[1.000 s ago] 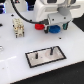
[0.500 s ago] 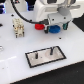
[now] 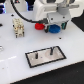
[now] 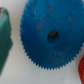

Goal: Insert the blue gear onto the right peg, followed by the red gear

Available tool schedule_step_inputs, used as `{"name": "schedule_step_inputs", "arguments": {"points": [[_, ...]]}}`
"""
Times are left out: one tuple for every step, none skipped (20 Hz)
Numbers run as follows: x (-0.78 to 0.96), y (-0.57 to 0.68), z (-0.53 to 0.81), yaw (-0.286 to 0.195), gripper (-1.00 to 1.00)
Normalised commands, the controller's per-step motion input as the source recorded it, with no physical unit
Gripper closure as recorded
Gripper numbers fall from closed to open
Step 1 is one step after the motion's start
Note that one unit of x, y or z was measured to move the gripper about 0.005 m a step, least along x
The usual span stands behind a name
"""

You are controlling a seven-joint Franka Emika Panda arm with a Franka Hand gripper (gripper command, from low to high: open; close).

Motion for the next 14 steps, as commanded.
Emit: {"name": "schedule_step_inputs", "arguments": {"points": [[-0.05, 0.02, -0.01, 0.0, 1.0], [-0.02, 0.0, 0.0, 0.0, 1.0], [-0.14, -0.02, -0.01, 0.0, 1.0], [-0.01, -0.04, 0.11, 0.0, 1.0], [0.03, -0.02, 0.25, 0.0, 1.0], [0.28, 0.0, 0.58, 0.0, 1.0], [0.36, -0.02, 0.57, 0.0, 1.0], [0.42, -0.05, 0.57, 0.0, 1.0], [0.42, -0.07, 0.56, 0.0, 1.0], [0.46, -0.1, 0.56, 0.0, 1.0], [0.5, -0.13, 0.56, 0.0, 1.0], [0.52, -0.16, 0.55, 0.0, 1.0], [0.54, -0.15, 0.53, 0.0, 1.0], [0.55, -0.14, 0.53, 0.0, 1.0]]}}
